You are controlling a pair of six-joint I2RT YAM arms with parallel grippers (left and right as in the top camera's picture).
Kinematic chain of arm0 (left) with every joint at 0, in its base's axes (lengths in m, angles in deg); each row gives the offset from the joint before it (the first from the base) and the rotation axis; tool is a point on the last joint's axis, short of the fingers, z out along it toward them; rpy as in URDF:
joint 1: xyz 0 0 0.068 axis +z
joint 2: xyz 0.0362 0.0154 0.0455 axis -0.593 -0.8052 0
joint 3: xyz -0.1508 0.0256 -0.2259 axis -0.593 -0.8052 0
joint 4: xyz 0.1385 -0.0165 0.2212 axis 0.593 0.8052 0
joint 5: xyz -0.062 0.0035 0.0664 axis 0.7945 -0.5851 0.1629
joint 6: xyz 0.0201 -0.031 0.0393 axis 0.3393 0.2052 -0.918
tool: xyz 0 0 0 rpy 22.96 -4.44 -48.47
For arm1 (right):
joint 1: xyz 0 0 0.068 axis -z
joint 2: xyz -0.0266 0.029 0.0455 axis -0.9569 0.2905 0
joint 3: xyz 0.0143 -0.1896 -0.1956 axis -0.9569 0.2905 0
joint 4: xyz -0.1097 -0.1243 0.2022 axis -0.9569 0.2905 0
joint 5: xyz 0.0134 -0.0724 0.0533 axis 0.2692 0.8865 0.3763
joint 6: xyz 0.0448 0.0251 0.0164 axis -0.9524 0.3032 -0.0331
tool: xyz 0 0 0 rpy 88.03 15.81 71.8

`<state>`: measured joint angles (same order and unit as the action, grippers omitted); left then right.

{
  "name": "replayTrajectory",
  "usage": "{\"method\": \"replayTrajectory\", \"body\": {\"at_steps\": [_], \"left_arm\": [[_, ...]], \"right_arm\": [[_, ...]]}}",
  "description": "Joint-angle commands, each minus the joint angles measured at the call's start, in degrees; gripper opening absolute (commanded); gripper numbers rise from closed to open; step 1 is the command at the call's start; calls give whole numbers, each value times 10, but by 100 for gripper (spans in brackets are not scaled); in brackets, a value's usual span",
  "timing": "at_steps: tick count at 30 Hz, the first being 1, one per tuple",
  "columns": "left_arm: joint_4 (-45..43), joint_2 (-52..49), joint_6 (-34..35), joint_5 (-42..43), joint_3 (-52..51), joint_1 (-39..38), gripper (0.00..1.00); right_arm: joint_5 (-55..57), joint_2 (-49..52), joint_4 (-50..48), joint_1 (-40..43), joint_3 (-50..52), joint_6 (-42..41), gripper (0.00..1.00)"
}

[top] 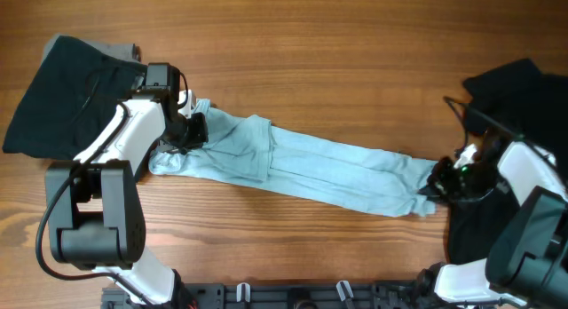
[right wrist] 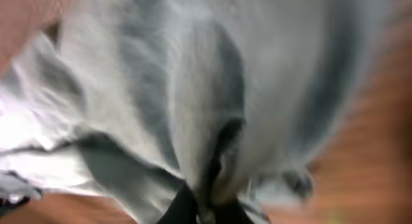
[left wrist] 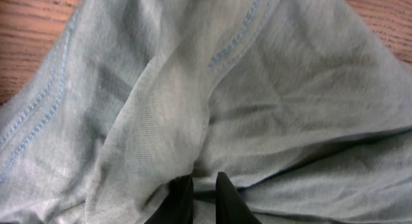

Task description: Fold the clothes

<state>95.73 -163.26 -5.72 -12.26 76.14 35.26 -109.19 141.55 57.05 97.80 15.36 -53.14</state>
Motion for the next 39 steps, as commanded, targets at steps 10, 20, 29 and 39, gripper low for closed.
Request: {"method": "replayTrajectory", "body": {"at_steps": [10, 20, 29, 39], "left_arm": [[22, 42, 7, 74, 18, 3, 14], [31, 129, 7, 77, 31, 3, 20], [41, 132, 7, 77, 31, 3, 22], [45, 132, 7, 77, 31, 3, 24]], "right_arm": [[107, -80, 80, -67, -189, 38, 4], [109, -78, 51, -340, -180, -3, 4], [107, -30, -40, -472, -152, -54, 5], [78, 15, -89, -541, -152, -79, 37]]}}
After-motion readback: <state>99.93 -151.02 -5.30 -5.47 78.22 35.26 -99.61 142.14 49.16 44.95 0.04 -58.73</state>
